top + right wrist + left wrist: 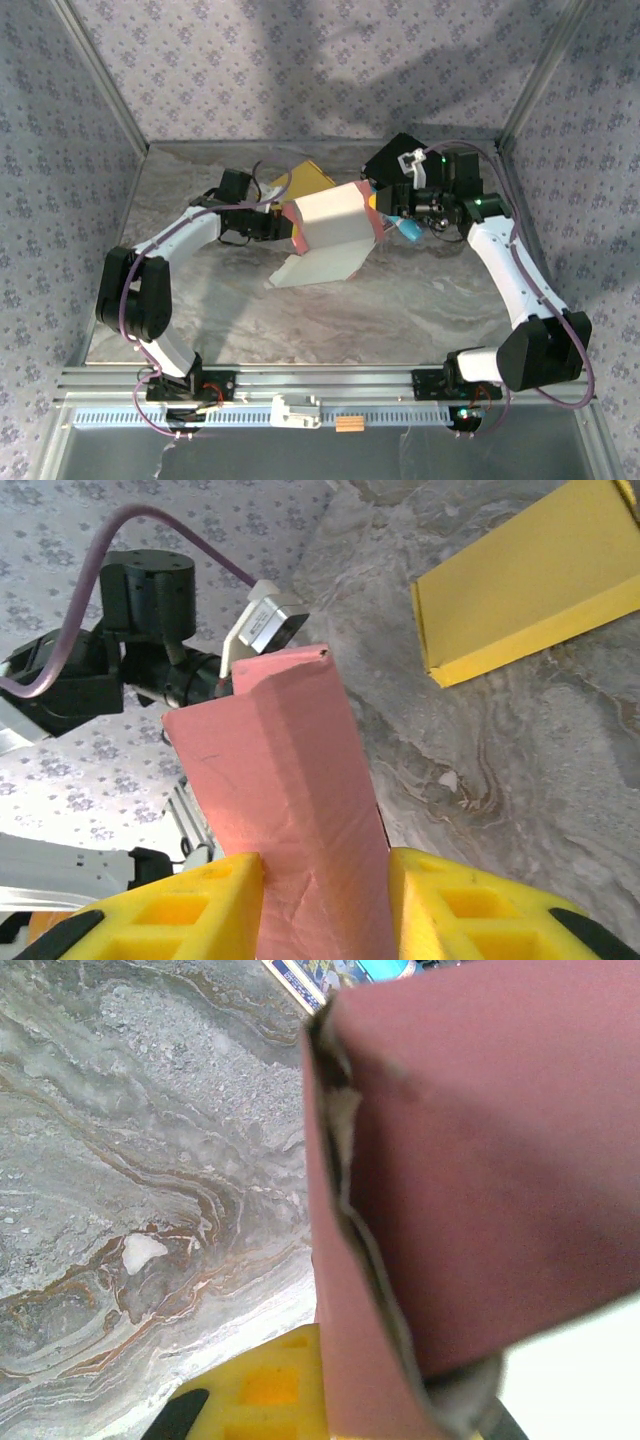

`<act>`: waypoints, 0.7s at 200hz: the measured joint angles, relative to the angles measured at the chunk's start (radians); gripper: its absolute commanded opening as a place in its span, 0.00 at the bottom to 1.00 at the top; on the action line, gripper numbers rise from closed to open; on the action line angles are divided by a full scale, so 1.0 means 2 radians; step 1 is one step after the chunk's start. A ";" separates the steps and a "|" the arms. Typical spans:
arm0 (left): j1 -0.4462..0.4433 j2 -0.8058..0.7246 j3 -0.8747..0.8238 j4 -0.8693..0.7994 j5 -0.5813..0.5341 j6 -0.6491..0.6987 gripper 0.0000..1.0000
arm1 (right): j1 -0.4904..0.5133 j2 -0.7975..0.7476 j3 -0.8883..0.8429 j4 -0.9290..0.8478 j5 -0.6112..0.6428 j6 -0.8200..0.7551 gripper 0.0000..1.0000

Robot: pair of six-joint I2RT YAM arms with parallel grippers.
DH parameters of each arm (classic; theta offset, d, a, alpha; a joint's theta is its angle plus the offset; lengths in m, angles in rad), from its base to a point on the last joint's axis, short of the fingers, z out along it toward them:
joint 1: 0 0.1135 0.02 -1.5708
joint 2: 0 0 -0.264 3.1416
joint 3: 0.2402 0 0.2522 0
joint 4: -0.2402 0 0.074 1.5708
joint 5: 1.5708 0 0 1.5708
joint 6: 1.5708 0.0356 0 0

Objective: Fold the paper box

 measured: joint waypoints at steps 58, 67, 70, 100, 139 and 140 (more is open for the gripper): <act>0.000 0.000 0.005 -0.008 -0.004 0.004 0.00 | 0.026 0.008 0.021 -0.038 0.062 -0.031 0.32; 0.000 -0.001 0.005 -0.009 -0.004 0.004 0.00 | 0.030 0.008 0.022 -0.041 0.073 -0.034 0.32; 0.000 -0.001 0.005 -0.009 -0.005 0.004 0.00 | 0.031 0.008 0.023 -0.043 0.076 -0.035 0.32; 0.000 -0.002 0.005 -0.010 -0.011 0.006 0.00 | 0.042 0.008 0.023 -0.049 0.111 -0.042 0.32; 0.000 -0.004 0.005 -0.012 -0.017 0.008 0.00 | 0.066 0.008 0.026 -0.057 0.163 -0.053 0.33; 0.000 -0.004 0.005 -0.012 -0.017 0.008 0.00 | 0.067 0.008 0.026 -0.058 0.165 -0.053 0.34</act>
